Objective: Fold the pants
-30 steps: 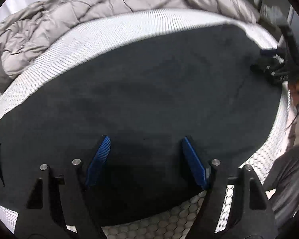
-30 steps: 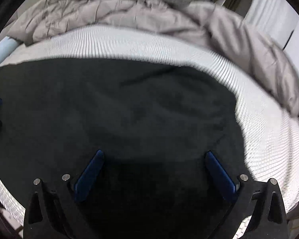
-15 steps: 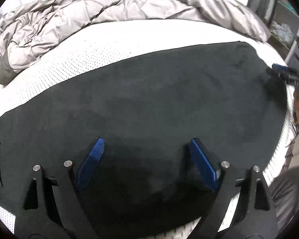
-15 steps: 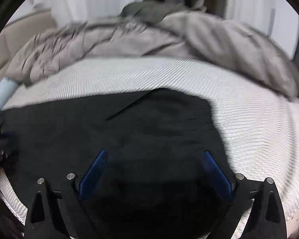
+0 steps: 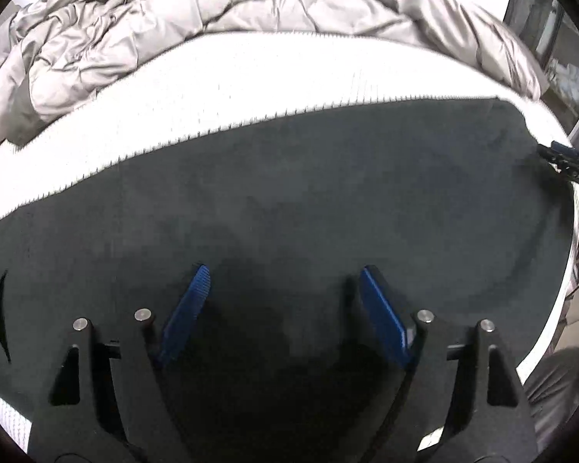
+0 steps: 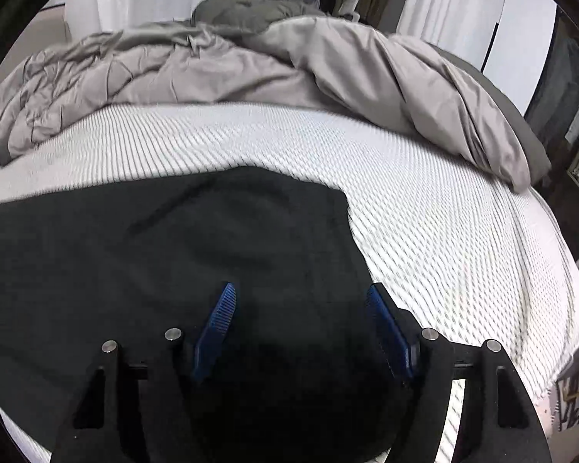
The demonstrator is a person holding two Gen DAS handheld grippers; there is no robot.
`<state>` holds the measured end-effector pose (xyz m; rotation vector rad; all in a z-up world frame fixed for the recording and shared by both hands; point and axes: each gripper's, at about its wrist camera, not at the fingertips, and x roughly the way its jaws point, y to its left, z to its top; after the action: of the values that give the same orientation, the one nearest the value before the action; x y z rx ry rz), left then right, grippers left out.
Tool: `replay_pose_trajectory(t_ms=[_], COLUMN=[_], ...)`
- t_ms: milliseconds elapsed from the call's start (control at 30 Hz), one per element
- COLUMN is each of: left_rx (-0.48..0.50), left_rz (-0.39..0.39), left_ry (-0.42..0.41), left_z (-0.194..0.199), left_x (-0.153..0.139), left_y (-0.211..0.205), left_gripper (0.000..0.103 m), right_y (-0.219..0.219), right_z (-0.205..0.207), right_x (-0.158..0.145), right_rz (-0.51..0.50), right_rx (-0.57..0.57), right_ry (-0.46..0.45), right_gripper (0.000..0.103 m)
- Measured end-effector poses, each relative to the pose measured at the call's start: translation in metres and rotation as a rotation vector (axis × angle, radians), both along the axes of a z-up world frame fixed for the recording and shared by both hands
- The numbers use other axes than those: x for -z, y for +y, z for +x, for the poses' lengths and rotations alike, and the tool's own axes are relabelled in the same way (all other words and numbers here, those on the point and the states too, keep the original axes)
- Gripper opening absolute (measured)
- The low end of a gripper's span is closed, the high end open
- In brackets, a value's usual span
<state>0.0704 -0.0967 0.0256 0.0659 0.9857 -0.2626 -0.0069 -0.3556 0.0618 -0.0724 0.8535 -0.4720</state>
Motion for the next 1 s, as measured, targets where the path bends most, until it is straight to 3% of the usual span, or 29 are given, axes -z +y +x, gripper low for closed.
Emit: replay_pose_trajectory(t_ms=[133,200,267,300,367,567,667,767,833,933,1000], left_rx=[-0.037,-0.035,-0.015,-0.01,-0.003,-0.05,-0.022,0.075,0.138,0.218,0.227], left_rz=[-0.005,-0.001,0.003,0.011,0.022,-0.002,-0.073,-0.092,-0.092,-0.016,0.049], left_ry=[0.049,0.064,0.047,0.044,0.035,0.016,-0.02,-0.05,-0.052,-0.012,-0.064], left_z=[0.025,0.03,0.028,0.026,0.021,0.001,-0.024,-0.045,-0.055,-0.063,-0.068], left_x=[0.009,0.018,0.018,0.018,0.019,0.008,-0.006,-0.014,-0.011,0.011,0.016], left_y=[-0.003,-0.002,-0.002,-0.001,0.002,0.01,0.0,-0.029,-0.048,-0.08,-0.09], left_gripper=[0.079,0.079,0.079,0.079,0.079,0.079,0.079,0.079,0.08,0.083,0.087], right_y=[0.008,0.005,-0.01,-0.019,-0.041,-0.017,-0.024,-0.044,-0.058,-0.07,-0.076], right_z=[0.047,0.071,0.08,0.077,0.066,0.013,-0.048,-0.098,-0.128,-0.152,-0.15], right_x=[0.004,0.02,0.035,0.034,0.026,-0.008,-0.015,-0.007,0.005,0.024,0.031], right_rz=[0.009,-0.033,-0.104,-0.075,0.059,-0.022,0.076,0.247,0.417,0.642,0.735], right_rx=[-0.02,-0.017,0.066,0.103,0.19,0.112,0.126,0.161,0.182,0.155,0.138], right_ry=[-0.012,0.066,0.142,0.124,0.059,-0.012,-0.085,-0.138,-0.19,-0.268,-0.312], right_gripper=[0.072,0.072,0.073,0.08,0.083,0.083,0.091,0.091,0.091,0.091,0.091])
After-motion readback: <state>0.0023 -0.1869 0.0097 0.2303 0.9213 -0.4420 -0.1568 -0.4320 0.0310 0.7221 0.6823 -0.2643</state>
